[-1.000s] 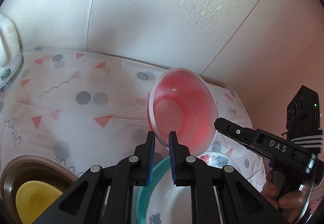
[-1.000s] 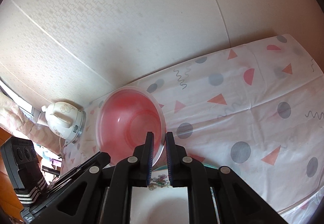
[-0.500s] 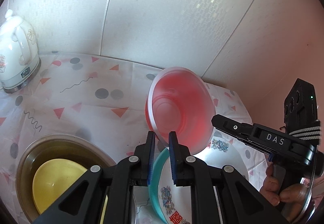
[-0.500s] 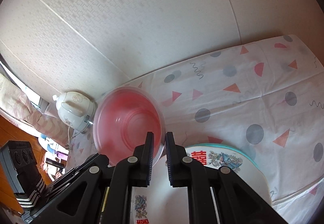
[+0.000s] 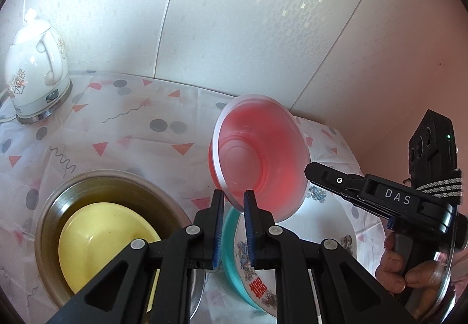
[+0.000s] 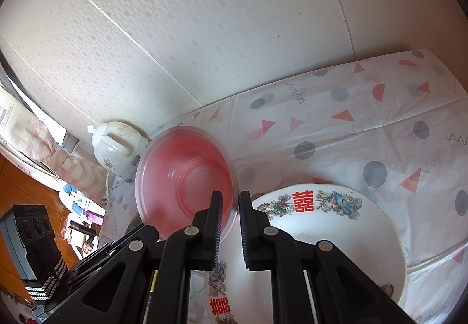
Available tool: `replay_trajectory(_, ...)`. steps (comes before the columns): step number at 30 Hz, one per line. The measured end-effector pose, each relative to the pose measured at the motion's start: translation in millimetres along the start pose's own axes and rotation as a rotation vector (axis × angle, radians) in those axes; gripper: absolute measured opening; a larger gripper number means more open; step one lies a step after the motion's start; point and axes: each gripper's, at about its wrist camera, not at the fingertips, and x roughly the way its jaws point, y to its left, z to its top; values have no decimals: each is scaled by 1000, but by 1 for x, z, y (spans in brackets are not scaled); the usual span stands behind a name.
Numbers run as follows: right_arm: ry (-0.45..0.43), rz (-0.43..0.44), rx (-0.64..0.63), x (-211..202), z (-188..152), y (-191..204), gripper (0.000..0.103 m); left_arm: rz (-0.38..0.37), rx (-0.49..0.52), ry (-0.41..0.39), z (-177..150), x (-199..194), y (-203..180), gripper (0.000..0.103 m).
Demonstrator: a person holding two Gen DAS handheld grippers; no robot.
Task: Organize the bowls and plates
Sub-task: 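Lift the red bowl with the right tool and carry it over the yellow bowl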
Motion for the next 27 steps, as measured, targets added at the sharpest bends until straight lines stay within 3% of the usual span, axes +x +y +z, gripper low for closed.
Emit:
replay_trajectory(12,15,50,-53,-2,-13,27,11,7,-22,-20,-17,-27,21,13)
replay_trajectory(27,108,147,-142,23,-39,79,11,49,-111,-58,-38,-77,73,14)
